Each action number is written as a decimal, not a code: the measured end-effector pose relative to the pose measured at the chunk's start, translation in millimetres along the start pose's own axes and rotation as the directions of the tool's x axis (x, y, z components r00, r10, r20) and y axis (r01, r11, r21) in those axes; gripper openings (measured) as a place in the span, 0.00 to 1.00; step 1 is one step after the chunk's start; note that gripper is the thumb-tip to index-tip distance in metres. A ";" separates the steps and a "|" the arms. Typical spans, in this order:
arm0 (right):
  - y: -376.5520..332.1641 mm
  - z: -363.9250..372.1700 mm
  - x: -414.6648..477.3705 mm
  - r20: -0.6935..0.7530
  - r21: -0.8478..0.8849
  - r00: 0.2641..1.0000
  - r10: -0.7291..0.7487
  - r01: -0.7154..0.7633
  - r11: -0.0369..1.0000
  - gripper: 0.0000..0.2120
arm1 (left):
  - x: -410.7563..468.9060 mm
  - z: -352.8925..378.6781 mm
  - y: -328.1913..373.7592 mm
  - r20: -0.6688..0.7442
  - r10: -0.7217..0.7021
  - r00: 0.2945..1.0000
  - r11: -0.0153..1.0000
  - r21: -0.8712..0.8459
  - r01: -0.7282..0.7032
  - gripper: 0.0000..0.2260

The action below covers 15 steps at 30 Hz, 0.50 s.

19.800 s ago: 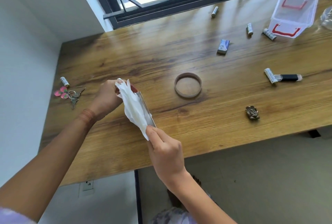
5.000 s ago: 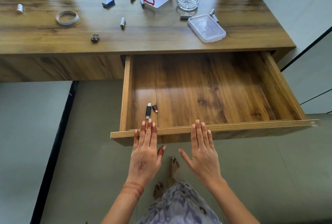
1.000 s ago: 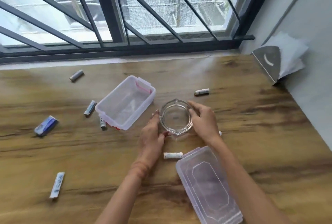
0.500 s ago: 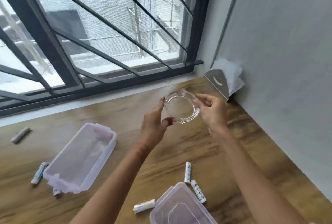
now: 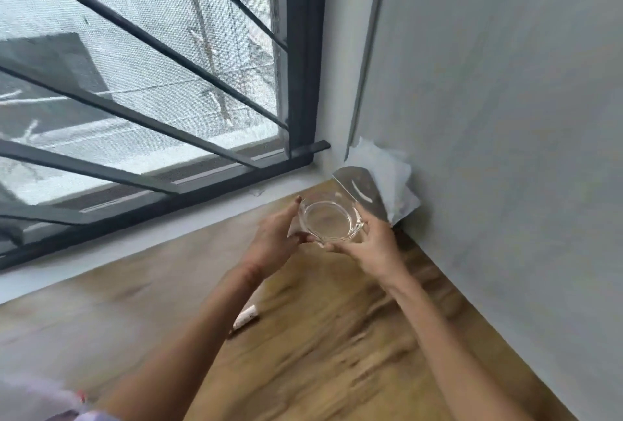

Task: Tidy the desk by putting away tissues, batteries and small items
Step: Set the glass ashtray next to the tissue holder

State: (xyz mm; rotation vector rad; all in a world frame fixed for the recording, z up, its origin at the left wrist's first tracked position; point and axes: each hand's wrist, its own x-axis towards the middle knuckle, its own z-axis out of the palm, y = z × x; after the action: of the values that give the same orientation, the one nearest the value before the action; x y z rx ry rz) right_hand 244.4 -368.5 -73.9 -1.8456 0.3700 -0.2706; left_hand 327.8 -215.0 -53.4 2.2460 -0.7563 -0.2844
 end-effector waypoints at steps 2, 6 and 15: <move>13.0 4.5 8.5 -0.027 -0.065 1.000 -0.002 0.000 0.998 0.47 | 7.7 3.4 -4.4 0.025 -0.030 0.999 0.999 0.018 0.030 0.30; 12.4 8.9 15.3 -0.087 -0.169 0.996 -0.024 0.009 0.986 0.49 | 17.7 9.0 -10.2 0.026 -0.057 0.998 0.998 0.025 0.057 0.28; 25.3 5.0 25.2 -0.104 -0.187 0.992 -0.076 0.056 0.981 0.45 | 24.2 20.0 -21.3 0.025 -0.055 0.998 0.997 0.054 0.054 0.28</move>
State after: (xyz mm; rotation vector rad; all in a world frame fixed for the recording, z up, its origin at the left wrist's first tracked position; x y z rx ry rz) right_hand 266.6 -380.7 -99.6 -2.0319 0.4223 -0.3969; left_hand 348.2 -229.3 -82.1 2.3203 -0.7253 -0.3245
